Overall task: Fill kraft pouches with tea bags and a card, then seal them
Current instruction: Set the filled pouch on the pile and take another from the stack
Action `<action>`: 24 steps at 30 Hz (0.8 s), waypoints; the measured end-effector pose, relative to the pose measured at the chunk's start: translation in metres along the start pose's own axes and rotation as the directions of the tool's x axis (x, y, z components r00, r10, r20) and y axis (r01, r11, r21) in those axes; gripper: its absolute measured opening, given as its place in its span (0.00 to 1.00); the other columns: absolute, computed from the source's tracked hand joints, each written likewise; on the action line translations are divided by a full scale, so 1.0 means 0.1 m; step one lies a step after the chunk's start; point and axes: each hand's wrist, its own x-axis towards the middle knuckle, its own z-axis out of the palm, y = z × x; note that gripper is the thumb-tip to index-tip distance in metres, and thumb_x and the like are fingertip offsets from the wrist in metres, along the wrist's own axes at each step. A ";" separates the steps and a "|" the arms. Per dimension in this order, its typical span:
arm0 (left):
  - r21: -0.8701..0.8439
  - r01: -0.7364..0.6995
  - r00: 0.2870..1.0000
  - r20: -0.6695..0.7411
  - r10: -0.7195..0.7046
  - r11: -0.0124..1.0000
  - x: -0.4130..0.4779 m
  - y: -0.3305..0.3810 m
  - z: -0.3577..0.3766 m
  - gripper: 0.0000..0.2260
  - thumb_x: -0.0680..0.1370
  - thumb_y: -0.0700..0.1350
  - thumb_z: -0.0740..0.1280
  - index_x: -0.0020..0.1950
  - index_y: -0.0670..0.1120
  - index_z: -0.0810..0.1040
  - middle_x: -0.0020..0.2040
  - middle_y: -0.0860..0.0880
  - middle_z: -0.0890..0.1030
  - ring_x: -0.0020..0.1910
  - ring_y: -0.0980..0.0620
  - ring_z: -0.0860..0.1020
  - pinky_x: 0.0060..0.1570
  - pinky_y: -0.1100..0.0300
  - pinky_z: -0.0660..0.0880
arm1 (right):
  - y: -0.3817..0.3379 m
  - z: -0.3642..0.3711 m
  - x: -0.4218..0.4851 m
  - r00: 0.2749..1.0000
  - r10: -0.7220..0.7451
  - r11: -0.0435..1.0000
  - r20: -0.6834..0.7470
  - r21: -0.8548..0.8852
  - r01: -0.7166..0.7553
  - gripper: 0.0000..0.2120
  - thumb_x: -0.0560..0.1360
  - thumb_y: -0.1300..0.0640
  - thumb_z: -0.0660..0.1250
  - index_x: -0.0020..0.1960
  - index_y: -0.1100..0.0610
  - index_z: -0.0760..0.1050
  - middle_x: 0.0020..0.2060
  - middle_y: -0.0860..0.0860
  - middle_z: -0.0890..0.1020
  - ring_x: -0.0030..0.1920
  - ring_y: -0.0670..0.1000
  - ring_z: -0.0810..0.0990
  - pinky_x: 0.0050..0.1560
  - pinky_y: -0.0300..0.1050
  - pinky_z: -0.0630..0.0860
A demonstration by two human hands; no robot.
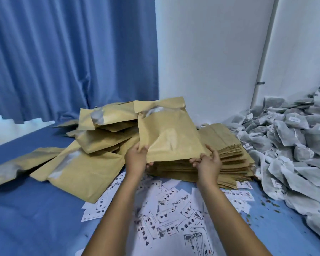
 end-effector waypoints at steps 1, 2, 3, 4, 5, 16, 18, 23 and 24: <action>-0.008 0.006 1.000 -0.013 -0.006 1.000 0.07 0.03 -0.14 0.07 0.80 0.41 0.61 0.53 0.43 0.78 0.33 0.47 0.78 0.22 0.53 0.75 0.18 0.64 0.68 | 0.04 0.17 -0.05 1.000 0.007 1.000 0.017 0.022 -0.008 0.16 0.79 0.71 0.52 0.60 0.58 0.70 0.23 0.53 0.78 0.20 0.47 0.77 0.19 0.35 0.68; -0.031 0.017 1.000 -0.026 -0.018 0.999 0.16 0.09 -0.28 0.07 0.80 0.41 0.61 0.53 0.42 0.77 0.31 0.48 0.77 0.20 0.54 0.74 0.18 0.65 0.68 | 0.05 0.37 -0.07 0.999 0.021 0.999 0.041 0.049 -0.023 0.16 0.79 0.70 0.52 0.61 0.59 0.70 0.23 0.52 0.78 0.20 0.47 0.76 0.20 0.36 0.69; -0.078 0.034 0.998 -0.048 -0.038 0.996 0.27 0.18 -0.40 0.07 0.81 0.42 0.61 0.53 0.41 0.77 0.30 0.48 0.77 0.19 0.55 0.74 0.19 0.65 0.68 | 0.03 0.58 -0.09 0.996 0.041 0.996 0.080 0.081 -0.047 0.16 0.79 0.70 0.52 0.63 0.59 0.70 0.26 0.54 0.78 0.21 0.47 0.77 0.22 0.36 0.70; -0.163 0.057 0.994 -0.081 -0.071 0.985 0.42 0.30 -0.52 0.07 0.81 0.42 0.61 0.53 0.41 0.76 0.31 0.48 0.78 0.20 0.56 0.75 0.20 0.65 0.70 | 0.01 0.82 -0.07 0.986 0.071 0.986 0.149 0.141 -0.092 0.18 0.80 0.70 0.53 0.66 0.59 0.68 0.33 0.56 0.80 0.24 0.48 0.78 0.26 0.36 0.73; -0.319 0.083 0.990 -0.082 -0.115 0.944 0.59 0.46 -0.63 0.07 0.82 0.42 0.60 0.54 0.40 0.75 0.37 0.47 0.81 0.24 0.55 0.78 0.23 0.65 0.73 | -0.04 1.03 -0.05 0.959 0.106 0.960 0.264 0.226 -0.168 0.20 0.80 0.70 0.54 0.70 0.58 0.64 0.44 0.59 0.80 0.31 0.50 0.82 0.34 0.38 0.78; -0.204 0.413 0.875 0.359 -0.325 0.888 0.92 0.44 -0.70 0.19 0.81 0.47 0.61 0.70 0.42 0.63 0.67 0.40 0.71 0.46 0.44 0.79 0.43 0.54 0.76 | 0.33 0.57 0.44 0.828 0.370 -0.292 0.420 -0.794 0.533 0.33 0.72 0.43 0.67 0.70 0.56 0.63 0.67 0.56 0.69 0.69 0.58 0.65 0.68 0.53 0.61; -0.014 0.415 0.848 0.368 -0.381 0.910 0.82 0.24 -0.52 0.19 0.81 0.50 0.60 0.69 0.43 0.66 0.64 0.41 0.74 0.45 0.46 0.79 0.42 0.56 0.75 | 0.45 0.37 0.36 0.838 0.228 -0.344 0.496 -0.764 0.546 0.19 0.74 0.51 0.66 0.62 0.56 0.70 0.59 0.55 0.76 0.60 0.56 0.74 0.59 0.47 0.67; 0.234 0.393 0.815 0.360 -0.455 0.889 0.63 -0.06 -0.09 0.21 0.79 0.52 0.63 0.66 0.40 0.68 0.56 0.41 0.76 0.41 0.47 0.79 0.42 0.54 0.78 | 0.37 0.17 0.29 0.773 0.016 -0.405 0.635 -0.702 0.585 0.12 0.74 0.65 0.59 0.52 0.55 0.77 0.49 0.52 0.81 0.51 0.55 0.78 0.51 0.44 0.65; 0.238 0.388 0.815 0.363 -0.452 0.890 0.58 -0.08 0.00 0.21 0.79 0.51 0.65 0.65 0.39 0.70 0.52 0.43 0.77 0.40 0.47 0.79 0.44 0.54 0.79 | 0.34 0.13 0.29 0.748 -0.001 -0.383 0.663 -0.692 0.613 0.12 0.74 0.64 0.59 0.51 0.55 0.78 0.48 0.52 0.82 0.50 0.55 0.78 0.49 0.43 0.65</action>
